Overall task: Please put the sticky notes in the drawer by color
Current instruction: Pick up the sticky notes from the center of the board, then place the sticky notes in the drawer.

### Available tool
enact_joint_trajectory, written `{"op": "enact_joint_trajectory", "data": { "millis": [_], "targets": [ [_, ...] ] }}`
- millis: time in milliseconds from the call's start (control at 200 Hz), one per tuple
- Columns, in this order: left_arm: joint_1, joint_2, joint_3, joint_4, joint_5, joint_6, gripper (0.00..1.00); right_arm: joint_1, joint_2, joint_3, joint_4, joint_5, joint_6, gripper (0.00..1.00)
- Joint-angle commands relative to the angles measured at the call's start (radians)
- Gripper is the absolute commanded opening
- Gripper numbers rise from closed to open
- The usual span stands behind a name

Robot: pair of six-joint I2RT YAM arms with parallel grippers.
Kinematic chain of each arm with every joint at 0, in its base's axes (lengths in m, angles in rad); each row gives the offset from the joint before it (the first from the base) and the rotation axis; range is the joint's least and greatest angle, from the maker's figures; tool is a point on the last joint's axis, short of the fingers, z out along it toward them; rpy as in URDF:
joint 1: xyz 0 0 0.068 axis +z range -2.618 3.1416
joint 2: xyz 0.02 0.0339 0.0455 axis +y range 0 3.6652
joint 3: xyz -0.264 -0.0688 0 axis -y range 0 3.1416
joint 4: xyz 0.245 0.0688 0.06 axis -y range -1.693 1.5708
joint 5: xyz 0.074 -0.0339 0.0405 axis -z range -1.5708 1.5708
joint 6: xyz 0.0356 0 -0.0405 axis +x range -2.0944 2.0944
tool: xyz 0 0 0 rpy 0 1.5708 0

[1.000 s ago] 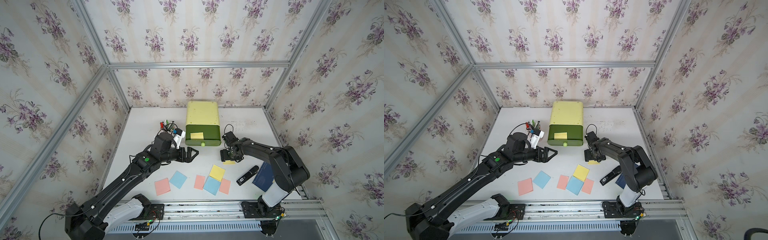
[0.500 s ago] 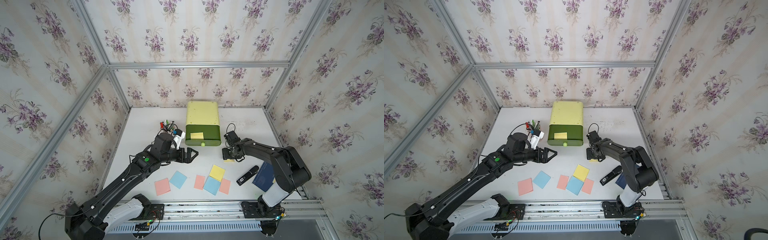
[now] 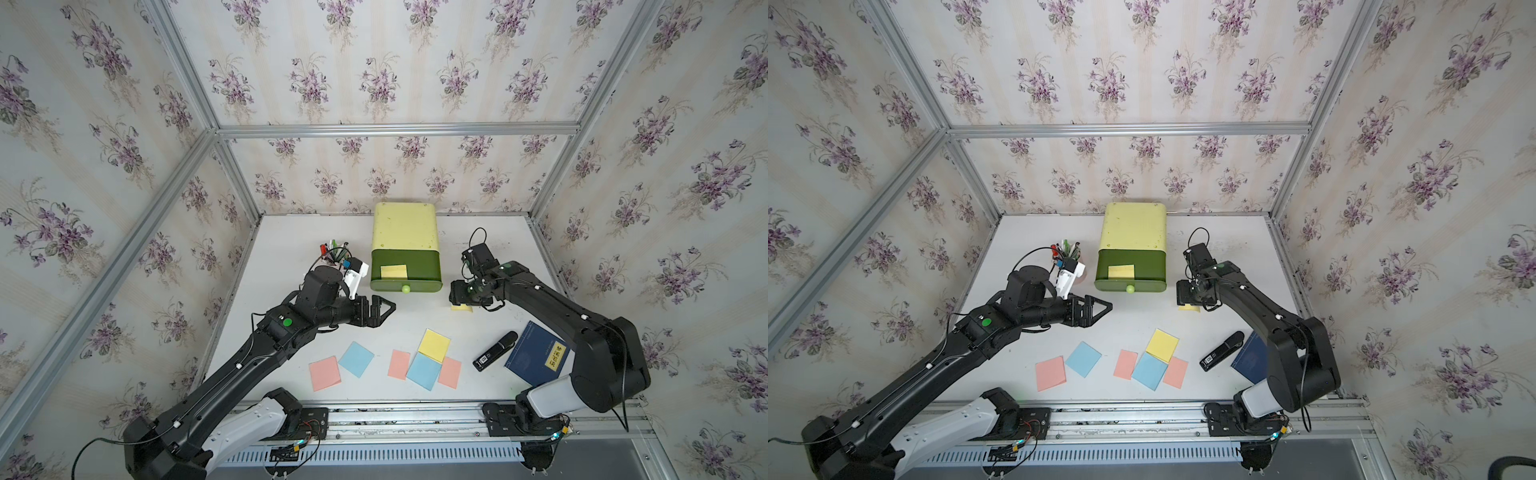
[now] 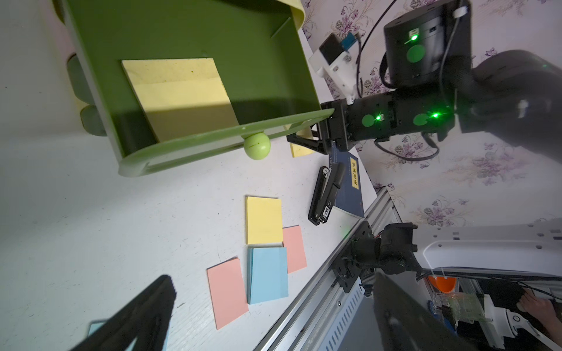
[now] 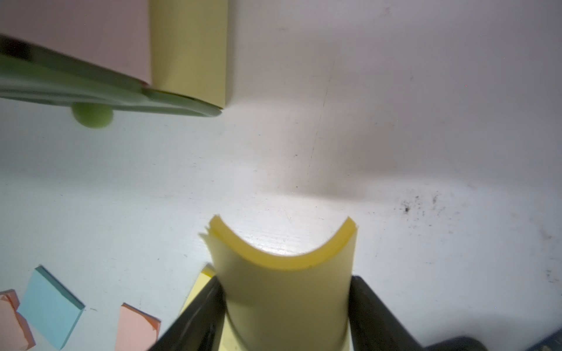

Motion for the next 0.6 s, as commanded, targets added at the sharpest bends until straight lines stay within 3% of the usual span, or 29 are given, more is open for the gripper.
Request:
{"op": "enact_joint_trajectory", "data": {
  "millis": [0,260,460,595],
  "targets": [
    [0.000,0.004,0.006,0.008,0.008,0.005,1.00,0.000,-0.039,0.073,-0.093,0.024,0.003,0.67],
    [0.000,-0.003,-0.003,0.008,-0.003,0.002,1.00,0.011,-0.054,0.300,-0.200,0.007,0.018,0.68],
    [0.000,0.001,-0.013,0.036,0.016,-0.018,1.00,0.180,0.038,0.482,-0.198,-0.018,0.065,0.71],
    [0.000,-0.004,-0.016,0.024,0.008,-0.018,1.00,0.234,0.114,0.551,-0.191,-0.027,0.084,0.71]
  ]
}}
